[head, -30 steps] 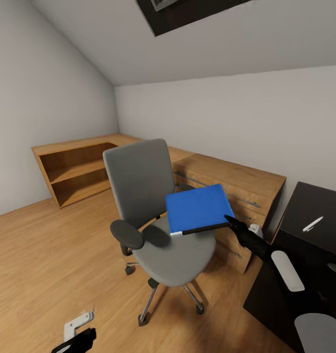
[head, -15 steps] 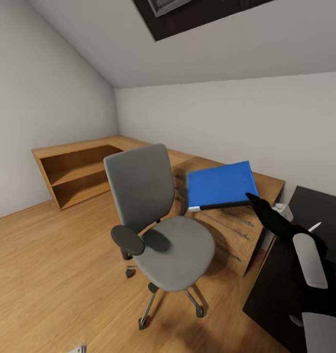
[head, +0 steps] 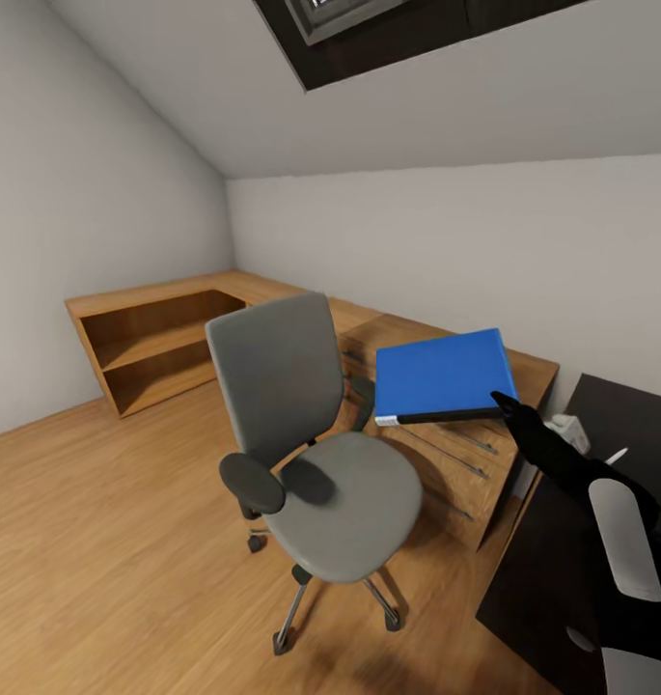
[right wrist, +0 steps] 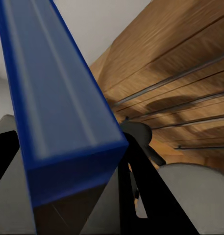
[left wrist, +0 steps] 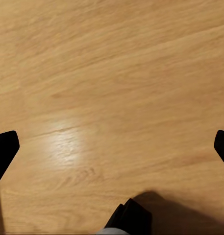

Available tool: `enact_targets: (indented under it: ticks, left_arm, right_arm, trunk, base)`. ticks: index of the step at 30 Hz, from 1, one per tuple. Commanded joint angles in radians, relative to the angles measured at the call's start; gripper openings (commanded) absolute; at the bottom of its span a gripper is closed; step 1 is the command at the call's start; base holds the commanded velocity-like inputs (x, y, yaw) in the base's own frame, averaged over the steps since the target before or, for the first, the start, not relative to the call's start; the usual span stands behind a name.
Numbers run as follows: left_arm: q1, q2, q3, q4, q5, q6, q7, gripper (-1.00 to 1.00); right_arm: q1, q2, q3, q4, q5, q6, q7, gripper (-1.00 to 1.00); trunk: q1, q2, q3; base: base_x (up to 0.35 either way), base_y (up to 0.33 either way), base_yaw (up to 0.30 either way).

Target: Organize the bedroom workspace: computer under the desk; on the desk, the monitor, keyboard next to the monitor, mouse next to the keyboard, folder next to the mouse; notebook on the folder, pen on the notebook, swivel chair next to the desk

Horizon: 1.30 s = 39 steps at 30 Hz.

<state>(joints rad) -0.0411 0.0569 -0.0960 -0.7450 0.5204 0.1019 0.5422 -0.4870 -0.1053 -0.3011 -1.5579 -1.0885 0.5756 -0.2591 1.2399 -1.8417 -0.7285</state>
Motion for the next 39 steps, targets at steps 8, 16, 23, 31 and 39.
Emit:
enact_targets:
  ticks: [8, 16, 23, 31, 39]
  left_arm:
    - [0.000, -0.003, -0.008, 0.018, 0.006, 0.004, -0.038, 1.00]
    - [0.000, -0.003, -0.008, 0.034, 0.006, 0.004, -0.083, 1.00]
    - [0.000, -0.006, -0.010, 0.056, 0.003, -0.007, -0.084, 1.00]
    - [0.000, -0.004, -0.010, 0.057, 0.003, -0.033, -0.082, 1.00]
    - [0.000, -0.004, -0.010, 0.058, 0.003, -0.034, -0.082, 1.00]
  right_arm:
    - [0.003, 0.002, 0.000, 0.005, -0.101, 0.020, -0.006, -1.00]
    - [0.016, -0.002, -0.001, 0.029, -0.362, 0.032, -0.011, -1.00]
    - [0.018, 0.001, -0.001, 0.033, -0.367, 0.027, -0.048, -1.00]
    - [0.018, 0.000, -0.002, 0.034, -0.366, 0.024, -0.049, -1.00]
    - [0.018, 0.001, -0.003, 0.035, -0.366, 0.021, -0.051, -1.00]
  trunk:
    - [-0.031, 0.056, 0.024]
    - [-0.062, 0.112, 0.049]
    - [-0.088, 0.161, 0.071]
    - [-0.119, 0.217, 0.096]
    - [-0.150, 0.273, 0.121]
  base:
    - [0.000, 0.000, 0.000]
    - [0.000, 0.000, 0.000]
    - [0.000, 0.000, -0.123]
    - [-0.101, 0.000, -0.265]
    - [-0.322, 0.000, -0.266]
